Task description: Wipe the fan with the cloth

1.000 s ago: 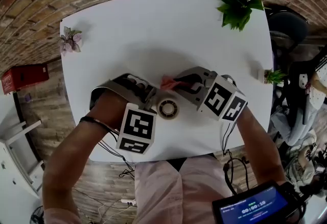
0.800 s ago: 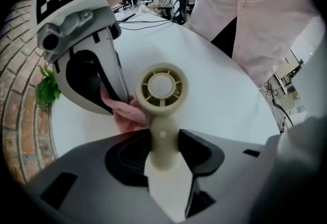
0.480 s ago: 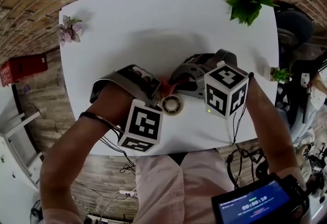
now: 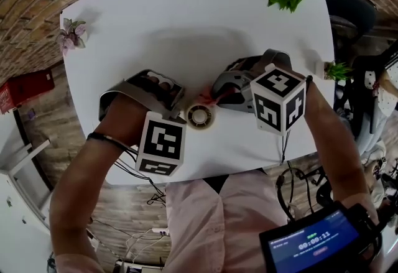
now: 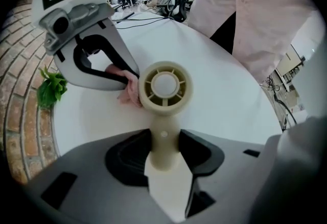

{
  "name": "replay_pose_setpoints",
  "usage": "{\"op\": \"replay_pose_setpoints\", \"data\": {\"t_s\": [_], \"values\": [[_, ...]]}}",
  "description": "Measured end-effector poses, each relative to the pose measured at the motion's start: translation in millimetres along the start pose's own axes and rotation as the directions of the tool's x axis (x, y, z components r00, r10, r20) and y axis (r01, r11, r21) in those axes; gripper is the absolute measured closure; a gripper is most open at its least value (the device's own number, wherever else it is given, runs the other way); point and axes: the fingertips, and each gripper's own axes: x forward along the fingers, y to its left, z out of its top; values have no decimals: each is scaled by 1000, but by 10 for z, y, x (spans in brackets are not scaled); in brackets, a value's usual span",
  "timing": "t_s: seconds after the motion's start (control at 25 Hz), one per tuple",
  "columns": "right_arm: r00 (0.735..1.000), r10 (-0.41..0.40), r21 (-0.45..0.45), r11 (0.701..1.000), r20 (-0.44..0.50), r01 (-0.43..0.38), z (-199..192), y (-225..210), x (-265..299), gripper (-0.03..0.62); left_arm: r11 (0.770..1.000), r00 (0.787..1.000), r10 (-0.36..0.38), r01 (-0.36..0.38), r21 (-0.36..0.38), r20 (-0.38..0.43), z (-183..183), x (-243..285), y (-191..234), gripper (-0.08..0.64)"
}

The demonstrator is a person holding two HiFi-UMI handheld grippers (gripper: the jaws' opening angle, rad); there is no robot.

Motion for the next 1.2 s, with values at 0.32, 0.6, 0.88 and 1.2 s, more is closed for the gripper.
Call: {"op": "replay_pose_setpoints", "data": {"t_s": [0.32, 0.6, 0.88, 1.2], "values": [[998, -59, 114, 992, 33, 55, -16, 320, 18, 557, 998, 1000, -4, 4, -60, -12, -18, 9, 9, 373], [984, -142, 220, 968, 104, 117, 128, 553, 146, 557, 982, 999, -9, 2, -191, -33, -34, 12, -8, 373], [955, -232, 314, 935, 182, 168, 309, 720, 168, 555, 836, 1000, 16, -11, -549, 4, 56, 27, -17, 370], [909, -374, 438, 860, 186, 264, 113, 1068, -391, 554, 513, 989, 95, 46, -857, 110, 148, -117, -249, 275]]}}
